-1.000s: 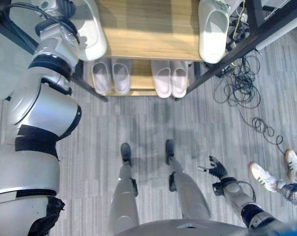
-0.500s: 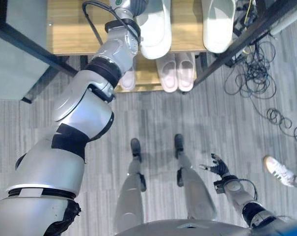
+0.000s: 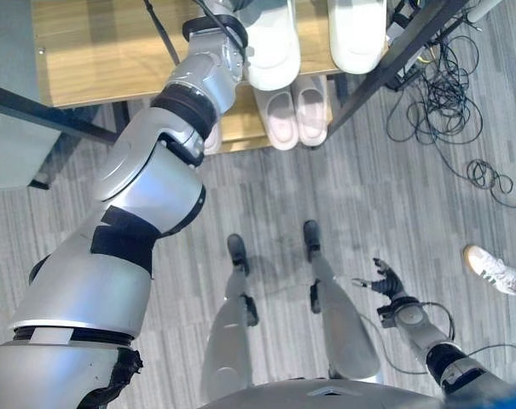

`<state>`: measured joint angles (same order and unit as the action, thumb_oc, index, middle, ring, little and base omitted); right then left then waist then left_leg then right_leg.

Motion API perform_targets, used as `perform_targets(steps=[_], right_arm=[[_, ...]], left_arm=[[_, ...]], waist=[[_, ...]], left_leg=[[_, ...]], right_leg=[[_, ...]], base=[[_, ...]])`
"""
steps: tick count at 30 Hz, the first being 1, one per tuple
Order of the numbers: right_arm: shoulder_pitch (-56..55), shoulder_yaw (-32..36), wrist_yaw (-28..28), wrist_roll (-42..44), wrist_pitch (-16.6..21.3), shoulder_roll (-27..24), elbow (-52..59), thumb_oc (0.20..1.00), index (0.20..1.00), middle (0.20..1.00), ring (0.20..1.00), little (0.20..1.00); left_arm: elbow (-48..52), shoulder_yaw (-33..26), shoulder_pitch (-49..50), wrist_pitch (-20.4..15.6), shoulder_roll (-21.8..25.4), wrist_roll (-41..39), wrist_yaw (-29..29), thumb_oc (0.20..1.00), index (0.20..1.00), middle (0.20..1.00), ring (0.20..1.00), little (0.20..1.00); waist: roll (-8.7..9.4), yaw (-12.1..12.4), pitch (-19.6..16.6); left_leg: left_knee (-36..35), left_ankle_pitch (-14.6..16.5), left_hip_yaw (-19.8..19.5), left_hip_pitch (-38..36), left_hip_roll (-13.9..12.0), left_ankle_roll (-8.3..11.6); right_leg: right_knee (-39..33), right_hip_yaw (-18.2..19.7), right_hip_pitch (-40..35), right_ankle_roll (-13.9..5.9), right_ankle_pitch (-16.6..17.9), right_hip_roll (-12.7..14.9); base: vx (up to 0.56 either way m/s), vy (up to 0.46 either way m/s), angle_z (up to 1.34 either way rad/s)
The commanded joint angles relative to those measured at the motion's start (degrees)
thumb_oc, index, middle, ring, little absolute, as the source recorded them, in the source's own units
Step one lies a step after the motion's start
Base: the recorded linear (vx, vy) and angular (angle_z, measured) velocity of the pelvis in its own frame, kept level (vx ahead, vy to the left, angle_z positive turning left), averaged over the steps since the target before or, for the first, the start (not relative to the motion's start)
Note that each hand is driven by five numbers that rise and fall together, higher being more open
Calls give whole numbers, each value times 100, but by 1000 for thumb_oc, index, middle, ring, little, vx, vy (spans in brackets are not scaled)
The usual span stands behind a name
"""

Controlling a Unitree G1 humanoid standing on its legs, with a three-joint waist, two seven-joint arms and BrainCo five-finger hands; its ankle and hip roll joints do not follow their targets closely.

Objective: Arrange the slippers neatly on the shoe rack.

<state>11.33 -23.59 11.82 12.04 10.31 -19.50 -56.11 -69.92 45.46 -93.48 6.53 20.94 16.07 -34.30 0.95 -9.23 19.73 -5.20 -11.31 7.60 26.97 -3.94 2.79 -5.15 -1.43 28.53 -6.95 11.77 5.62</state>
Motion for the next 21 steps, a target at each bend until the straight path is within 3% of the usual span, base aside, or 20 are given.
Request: perform_targets(steps=[1, 21], right_arm=[[225, -30, 107, -26, 67, -160, -127, 1000, 1000, 1000, 1000, 1000], [484, -115, 231, -2, 133, -195, -367, 1000, 1000, 1000, 1000, 1000]], left_arm=[[-572, -530, -892, -188, 80, -455, -48, 200, 200, 200, 200, 200], [-850, -258, -1400, -125, 58, -460, -63, 200, 200, 200, 200, 200]], waist=[[208, -34, 259], [171, -199, 276]], left_leg=[[169, 475, -132, 121, 68, 130], [20, 406, -109, 363, 43, 161]], right_leg=[[179, -148, -176, -466, -409, 227], [196, -92, 214, -443, -377, 170]], base=[[26, -12, -4], [15, -6, -3]])
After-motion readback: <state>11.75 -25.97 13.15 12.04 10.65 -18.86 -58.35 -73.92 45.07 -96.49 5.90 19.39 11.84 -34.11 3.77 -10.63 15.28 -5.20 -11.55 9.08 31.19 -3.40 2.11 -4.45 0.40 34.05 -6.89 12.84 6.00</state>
